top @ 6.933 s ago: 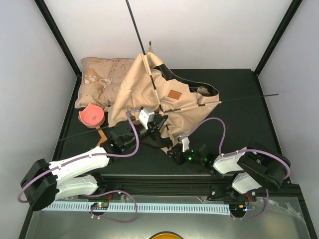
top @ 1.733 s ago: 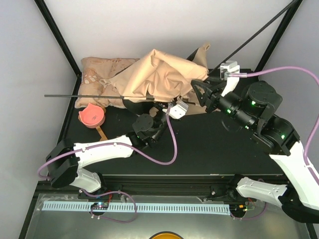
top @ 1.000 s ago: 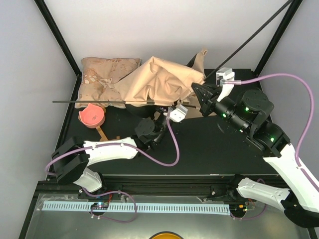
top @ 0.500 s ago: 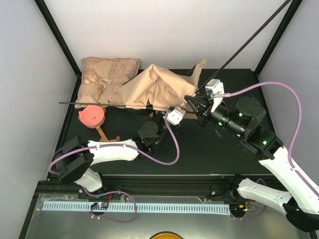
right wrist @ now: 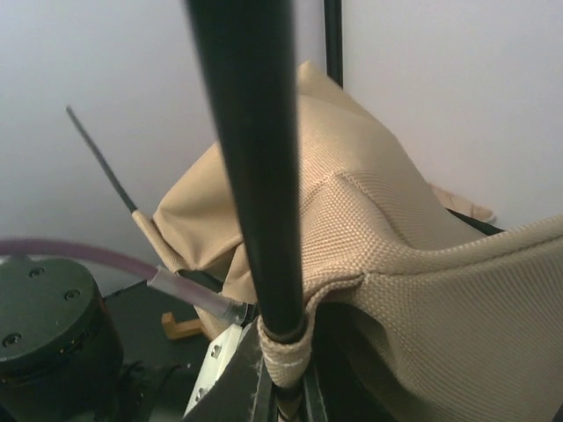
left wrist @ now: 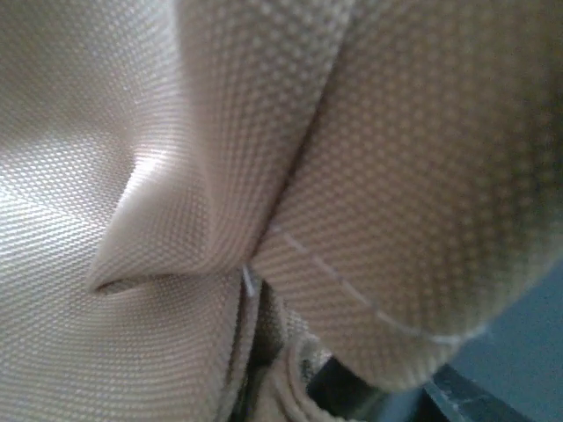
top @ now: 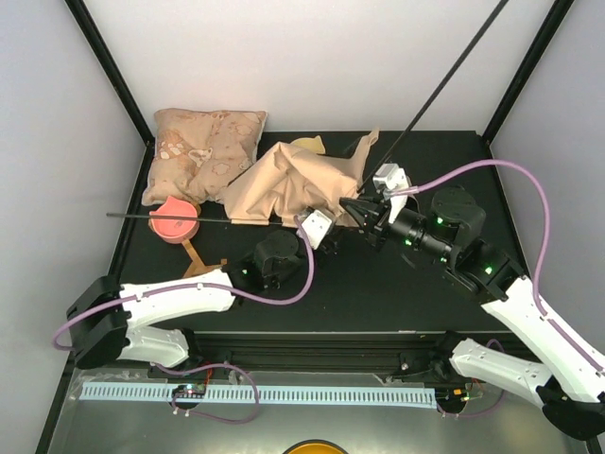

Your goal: Set up the pet tent

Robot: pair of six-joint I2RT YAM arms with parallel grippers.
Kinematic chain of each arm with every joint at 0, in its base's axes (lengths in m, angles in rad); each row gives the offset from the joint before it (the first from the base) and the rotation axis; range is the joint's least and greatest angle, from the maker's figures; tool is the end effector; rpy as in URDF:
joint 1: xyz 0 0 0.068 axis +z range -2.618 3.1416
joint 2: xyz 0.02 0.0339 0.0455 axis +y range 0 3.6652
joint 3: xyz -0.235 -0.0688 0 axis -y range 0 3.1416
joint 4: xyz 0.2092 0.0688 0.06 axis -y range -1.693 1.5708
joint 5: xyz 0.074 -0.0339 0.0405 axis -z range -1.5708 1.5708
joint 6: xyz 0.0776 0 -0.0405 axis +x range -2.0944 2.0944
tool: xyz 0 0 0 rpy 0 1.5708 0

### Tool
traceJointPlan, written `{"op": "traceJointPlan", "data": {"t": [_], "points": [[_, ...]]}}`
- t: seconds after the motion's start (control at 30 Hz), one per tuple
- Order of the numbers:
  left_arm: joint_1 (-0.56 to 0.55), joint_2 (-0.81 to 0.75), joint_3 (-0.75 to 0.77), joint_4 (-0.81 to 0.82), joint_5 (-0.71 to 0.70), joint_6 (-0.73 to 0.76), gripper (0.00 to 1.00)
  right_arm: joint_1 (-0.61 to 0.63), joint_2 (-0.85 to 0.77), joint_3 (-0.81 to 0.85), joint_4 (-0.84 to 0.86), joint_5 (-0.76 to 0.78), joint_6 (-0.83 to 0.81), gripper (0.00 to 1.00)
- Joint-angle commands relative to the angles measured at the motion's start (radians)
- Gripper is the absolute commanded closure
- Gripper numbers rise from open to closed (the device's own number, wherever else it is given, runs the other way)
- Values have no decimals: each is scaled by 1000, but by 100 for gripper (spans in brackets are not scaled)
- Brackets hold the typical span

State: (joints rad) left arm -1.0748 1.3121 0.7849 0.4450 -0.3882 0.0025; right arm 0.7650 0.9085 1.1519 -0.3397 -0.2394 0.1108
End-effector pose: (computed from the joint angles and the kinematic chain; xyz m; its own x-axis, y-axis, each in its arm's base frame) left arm 0.1763 -0.2641 0.2753 -0.0375 0.0741 -0.9965 0.6346 0.7721 0.0336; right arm 0.1407 0.1606 0.3931 -0.1622 -0.0068 -0.9867 -0.8302 0.5414 0.1327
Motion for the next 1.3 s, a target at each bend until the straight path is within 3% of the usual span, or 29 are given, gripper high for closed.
{"op": "traceJointPlan", "data": {"t": [0.0,0.23,0.4,0.57,0.67,0.83,1.0,1.13,1.27], "points": [[-11,-82,-1,-310,288,-226,45,8,14,-57,-50,-48,23,99],[-27,-206,-15,-477,565,-350,26,6,30,-88,-62,-68,-8,99],[-35,-285,13,-455,930,-401,24,0,22,-125,-63,-92,-28,99],[-37,-357,52,-393,1003,-482,21,-7,22,-155,-66,-114,-43,99],[-37,-357,85,-500,884,-440,22,-8,21,-169,-63,-116,-42,99],[-36,-307,21,-599,556,-421,25,-10,8,-181,-42,-118,-28,99],[-37,-303,-94,-454,285,-430,28,-10,-13,-186,-46,-80,-27,99],[-37,-283,-174,-171,195,-264,28,-9,-21,-194,-35,-28,-5,99],[-51,-196,-148,-16,59,-74,28,-11,-13,-184,-40,107,79,99]]}}
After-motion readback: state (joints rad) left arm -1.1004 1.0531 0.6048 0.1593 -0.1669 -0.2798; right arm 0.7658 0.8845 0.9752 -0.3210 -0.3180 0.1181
